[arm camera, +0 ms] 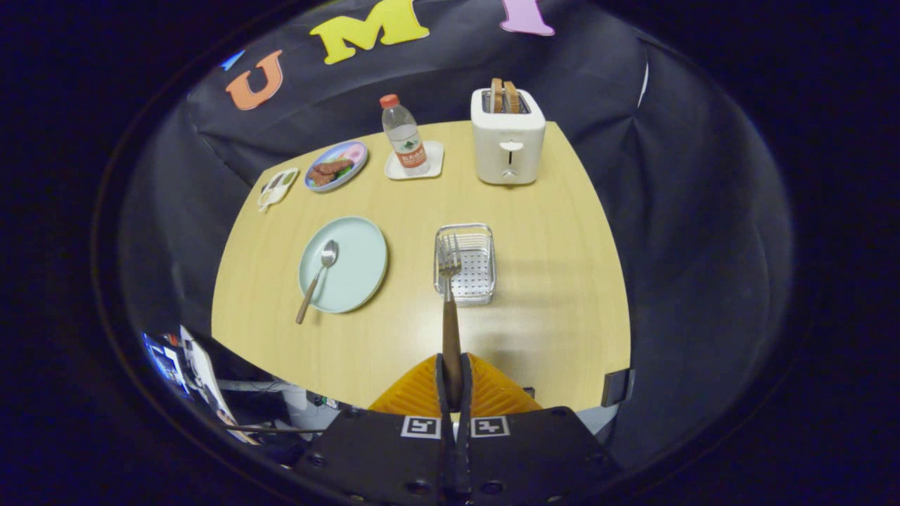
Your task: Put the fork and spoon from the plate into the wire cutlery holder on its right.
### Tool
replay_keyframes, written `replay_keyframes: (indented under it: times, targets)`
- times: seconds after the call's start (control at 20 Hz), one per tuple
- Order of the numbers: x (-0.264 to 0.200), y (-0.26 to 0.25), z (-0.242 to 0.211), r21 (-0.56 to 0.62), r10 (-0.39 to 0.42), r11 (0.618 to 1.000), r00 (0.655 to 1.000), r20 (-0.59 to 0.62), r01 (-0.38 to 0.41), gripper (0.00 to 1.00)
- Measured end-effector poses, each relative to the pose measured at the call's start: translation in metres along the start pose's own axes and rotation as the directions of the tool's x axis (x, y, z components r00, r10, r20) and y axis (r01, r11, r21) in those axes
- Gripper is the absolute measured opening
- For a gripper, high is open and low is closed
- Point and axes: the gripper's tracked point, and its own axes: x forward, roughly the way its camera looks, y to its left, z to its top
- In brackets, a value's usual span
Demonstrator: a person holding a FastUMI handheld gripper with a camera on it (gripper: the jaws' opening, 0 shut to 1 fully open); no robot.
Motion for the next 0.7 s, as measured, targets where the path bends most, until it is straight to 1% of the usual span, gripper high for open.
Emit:
replay_keyframes:
  times: [0.1,0.3,0.45,0.6,0.65,0.7]
  targets:
    - [0.001,-0.006,0.004,0.004,-0.033,0.999,0.996,-0.078,0.033,0.01]
    - [0.015,-0.002,0.015,0.043,-0.038,0.998,0.981,-0.189,0.047,0.01]
    - [0.027,0.001,0.024,0.088,-0.041,0.994,0.97,-0.241,0.064,0.01]
    - [0.037,0.008,0.03,0.098,-0.045,0.992,0.954,-0.295,0.077,0.01]
    - [0.039,0.012,0.03,0.113,-0.037,0.991,0.949,-0.312,0.076,0.03]
    - [0.042,0.015,0.03,0.131,-0.03,0.989,0.945,-0.325,0.076,0.03]
